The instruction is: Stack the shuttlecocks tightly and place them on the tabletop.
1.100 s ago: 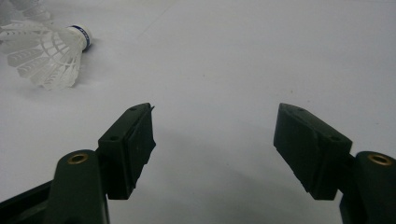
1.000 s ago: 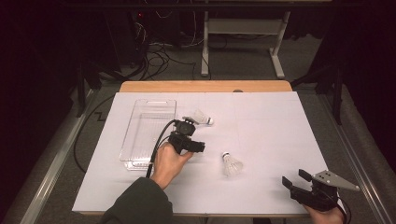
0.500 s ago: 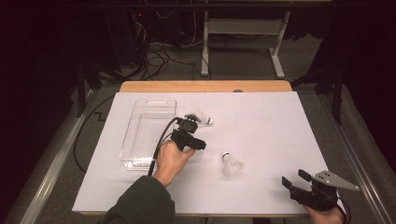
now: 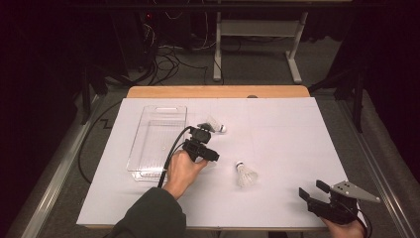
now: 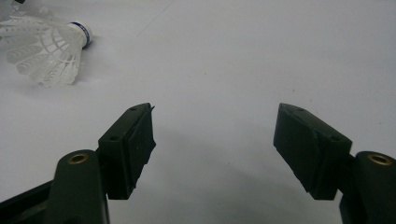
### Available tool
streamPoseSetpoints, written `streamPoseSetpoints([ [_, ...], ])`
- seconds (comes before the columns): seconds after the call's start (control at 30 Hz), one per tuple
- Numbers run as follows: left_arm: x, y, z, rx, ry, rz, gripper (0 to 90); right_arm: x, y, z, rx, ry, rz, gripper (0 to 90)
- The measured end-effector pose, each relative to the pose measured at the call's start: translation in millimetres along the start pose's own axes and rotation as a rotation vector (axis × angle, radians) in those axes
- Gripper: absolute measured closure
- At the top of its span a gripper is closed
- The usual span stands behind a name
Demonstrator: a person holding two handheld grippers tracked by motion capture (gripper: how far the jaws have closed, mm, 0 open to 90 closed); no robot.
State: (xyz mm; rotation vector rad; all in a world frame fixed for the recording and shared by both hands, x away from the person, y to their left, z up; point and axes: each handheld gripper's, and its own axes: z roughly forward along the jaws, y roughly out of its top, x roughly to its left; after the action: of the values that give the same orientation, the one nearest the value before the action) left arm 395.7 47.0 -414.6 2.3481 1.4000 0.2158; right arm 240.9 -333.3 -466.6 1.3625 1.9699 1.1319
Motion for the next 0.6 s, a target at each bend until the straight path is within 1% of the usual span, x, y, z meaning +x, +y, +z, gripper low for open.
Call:
streamPoseSetpoints([
  [0.1,-1.3,-0.5,-0.6,0.0,-0.001,0.003,35.2,0.1,-0.1,-0.2,0.0,-0.001,0.001,29.4],
  [0.23,-3.2,-2.2,-1.9,0.0,0.002,0.015,40.1,-0.2,-0.1,-0.5,-0.001,-0.001,0.003,29.4],
  [0.47,-3.7,-3.8,-1.6,0.008,0.018,0.033,54.4,-0.8,-0.3,-0.3,0.004,-0.004,0.005,29.4],
  [0.6,-4.4,-4.3,-1.0,0.013,0.028,0.044,60.6,-0.8,-0.3,-0.3,0.004,-0.006,0.008,29.4],
])
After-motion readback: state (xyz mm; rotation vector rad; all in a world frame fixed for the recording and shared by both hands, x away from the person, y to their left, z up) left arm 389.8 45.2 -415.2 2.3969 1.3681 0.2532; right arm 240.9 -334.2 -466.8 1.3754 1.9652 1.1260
